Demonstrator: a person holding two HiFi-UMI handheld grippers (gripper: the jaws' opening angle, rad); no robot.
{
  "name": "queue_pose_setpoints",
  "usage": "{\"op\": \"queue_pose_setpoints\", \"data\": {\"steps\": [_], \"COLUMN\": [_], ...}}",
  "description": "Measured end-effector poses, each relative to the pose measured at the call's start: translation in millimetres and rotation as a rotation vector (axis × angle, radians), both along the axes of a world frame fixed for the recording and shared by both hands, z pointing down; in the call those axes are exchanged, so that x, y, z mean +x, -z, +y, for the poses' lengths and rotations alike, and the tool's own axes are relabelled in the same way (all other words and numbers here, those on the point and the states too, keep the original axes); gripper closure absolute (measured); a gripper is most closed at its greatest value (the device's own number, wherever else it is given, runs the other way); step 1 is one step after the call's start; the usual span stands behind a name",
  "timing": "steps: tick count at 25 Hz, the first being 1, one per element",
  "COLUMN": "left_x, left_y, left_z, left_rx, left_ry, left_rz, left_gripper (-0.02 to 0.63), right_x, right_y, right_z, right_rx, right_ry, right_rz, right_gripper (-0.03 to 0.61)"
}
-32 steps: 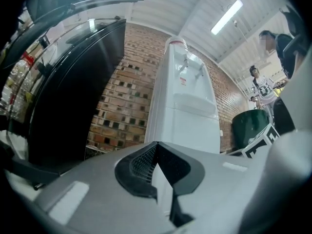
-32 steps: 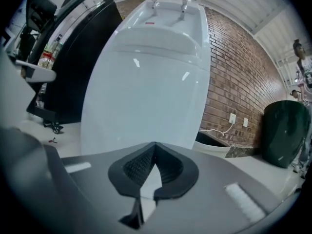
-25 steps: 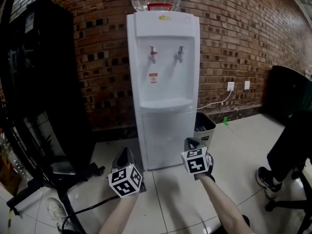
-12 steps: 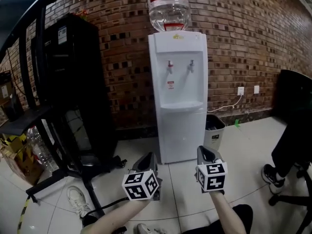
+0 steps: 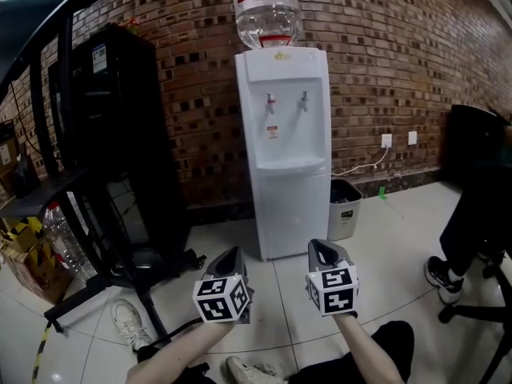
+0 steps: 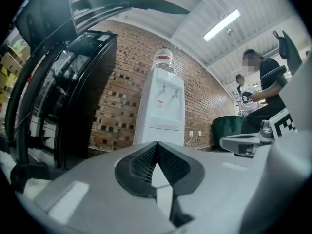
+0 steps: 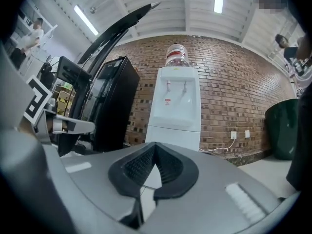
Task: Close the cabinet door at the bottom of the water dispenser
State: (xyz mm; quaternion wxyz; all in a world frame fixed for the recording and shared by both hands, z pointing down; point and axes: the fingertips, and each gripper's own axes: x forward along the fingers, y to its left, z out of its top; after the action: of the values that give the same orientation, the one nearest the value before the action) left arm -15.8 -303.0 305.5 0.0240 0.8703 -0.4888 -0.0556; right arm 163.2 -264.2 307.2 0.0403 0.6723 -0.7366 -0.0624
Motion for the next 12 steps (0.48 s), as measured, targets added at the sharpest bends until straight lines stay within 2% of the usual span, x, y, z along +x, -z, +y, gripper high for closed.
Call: {"op": "queue_pose_setpoints", "data": {"steps": [12], "left_x": [30.9], "left_y": [-12.2], "left_z": [1.6], "left_rx": [-0.027], "left_ry": [-0.076], "left_rz": [0.004], "left_gripper": [0.607], "right_x": [2.7], "right_y": [-5.0], "right_z": [-3.3], "right_rx": [-0.006], "right_ry": [0.001], "right_rz": [0.012], "right_gripper": [0.578]}}
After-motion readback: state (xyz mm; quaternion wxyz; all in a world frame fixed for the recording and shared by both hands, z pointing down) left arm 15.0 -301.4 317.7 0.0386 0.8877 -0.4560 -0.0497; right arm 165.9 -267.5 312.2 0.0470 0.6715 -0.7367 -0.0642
